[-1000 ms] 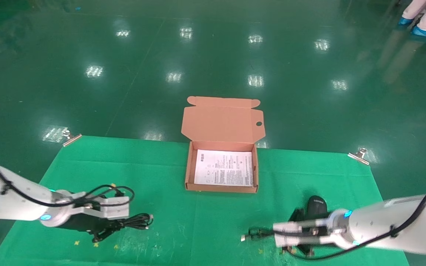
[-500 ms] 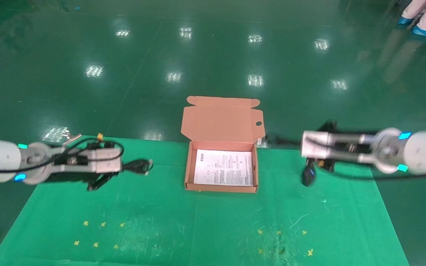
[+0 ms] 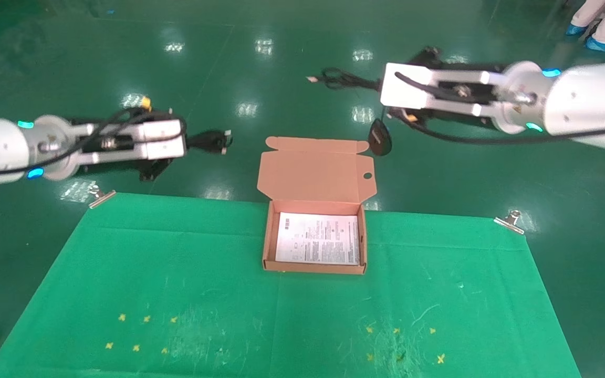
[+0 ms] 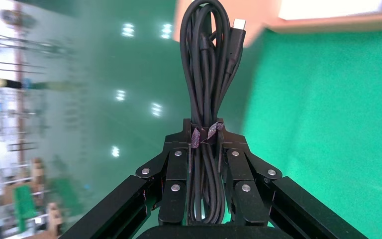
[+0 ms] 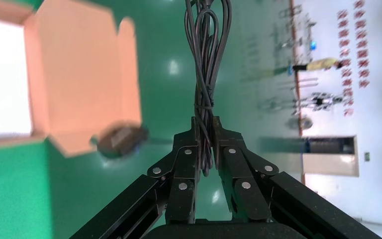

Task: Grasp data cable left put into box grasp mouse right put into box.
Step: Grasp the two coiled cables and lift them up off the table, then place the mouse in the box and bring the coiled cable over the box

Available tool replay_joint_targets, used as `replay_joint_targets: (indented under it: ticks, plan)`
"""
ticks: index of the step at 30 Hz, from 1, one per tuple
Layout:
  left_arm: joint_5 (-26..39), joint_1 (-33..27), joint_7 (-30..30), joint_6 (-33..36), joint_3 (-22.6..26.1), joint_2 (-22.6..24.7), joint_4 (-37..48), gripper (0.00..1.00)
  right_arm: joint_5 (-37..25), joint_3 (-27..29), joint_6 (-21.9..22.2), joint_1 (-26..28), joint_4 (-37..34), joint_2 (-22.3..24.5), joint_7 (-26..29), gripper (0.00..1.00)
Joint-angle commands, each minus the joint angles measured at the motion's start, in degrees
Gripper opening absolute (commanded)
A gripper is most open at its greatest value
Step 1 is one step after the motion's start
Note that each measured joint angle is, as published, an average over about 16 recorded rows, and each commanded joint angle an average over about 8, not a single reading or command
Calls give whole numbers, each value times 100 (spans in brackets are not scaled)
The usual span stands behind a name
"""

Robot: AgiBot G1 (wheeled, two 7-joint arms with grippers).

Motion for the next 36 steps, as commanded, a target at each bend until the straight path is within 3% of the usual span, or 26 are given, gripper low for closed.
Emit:
replay_joint_targets:
  ticks: [1,18,36]
  plan:
    - [44,-100,21,-113,-29,78,43,0,67,13,83,125,-145,-178,-106,0]
    - [419,-567,72,-719,-92,596,487,0,578,109,430,583,-951,-877,-894,0]
    - [448,-296,-60,-452,4,470,393,0,634,36,339,377,-1010,-927,-860,0]
